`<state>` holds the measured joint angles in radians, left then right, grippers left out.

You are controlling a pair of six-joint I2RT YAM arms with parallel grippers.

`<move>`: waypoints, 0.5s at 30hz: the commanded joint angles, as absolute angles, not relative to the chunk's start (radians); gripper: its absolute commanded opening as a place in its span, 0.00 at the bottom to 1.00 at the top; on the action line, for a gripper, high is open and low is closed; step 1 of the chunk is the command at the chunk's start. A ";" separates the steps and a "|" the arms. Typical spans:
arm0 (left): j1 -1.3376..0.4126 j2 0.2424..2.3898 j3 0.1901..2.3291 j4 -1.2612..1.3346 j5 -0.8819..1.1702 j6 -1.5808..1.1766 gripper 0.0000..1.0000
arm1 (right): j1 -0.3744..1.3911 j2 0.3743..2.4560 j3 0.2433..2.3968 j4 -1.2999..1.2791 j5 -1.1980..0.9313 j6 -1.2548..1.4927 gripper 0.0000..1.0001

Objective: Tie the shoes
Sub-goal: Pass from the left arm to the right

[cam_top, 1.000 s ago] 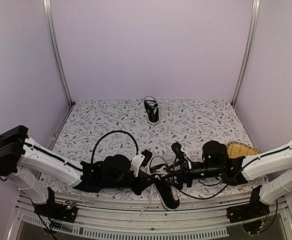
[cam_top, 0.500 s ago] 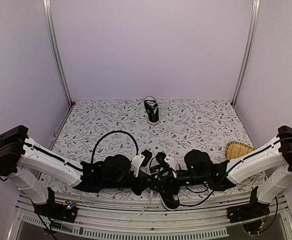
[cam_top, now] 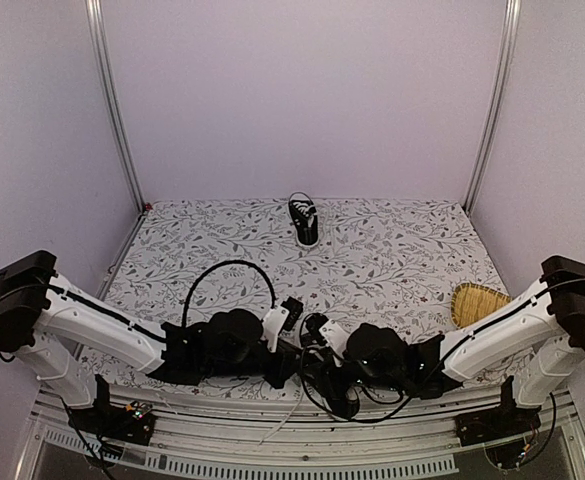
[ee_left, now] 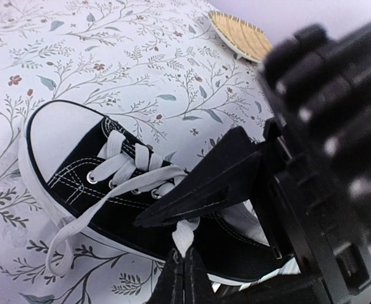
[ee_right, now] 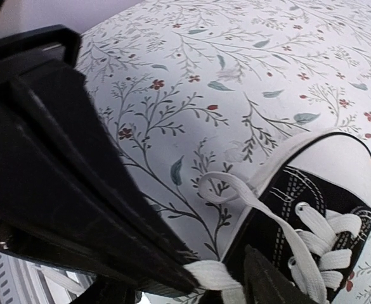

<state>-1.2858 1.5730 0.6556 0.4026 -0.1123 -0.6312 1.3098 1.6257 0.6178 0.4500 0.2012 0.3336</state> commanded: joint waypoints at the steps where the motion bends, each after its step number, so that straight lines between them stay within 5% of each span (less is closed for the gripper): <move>1: -1.302 1.587 0.676 0.398 -0.115 -0.636 0.00 | 1.323 1.615 0.624 0.398 0.359 0.425 0.53; 15: -1.302 1.597 0.687 0.384 -0.125 -0.639 0.00 | 1.324 1.557 0.596 0.383 0.390 0.429 0.03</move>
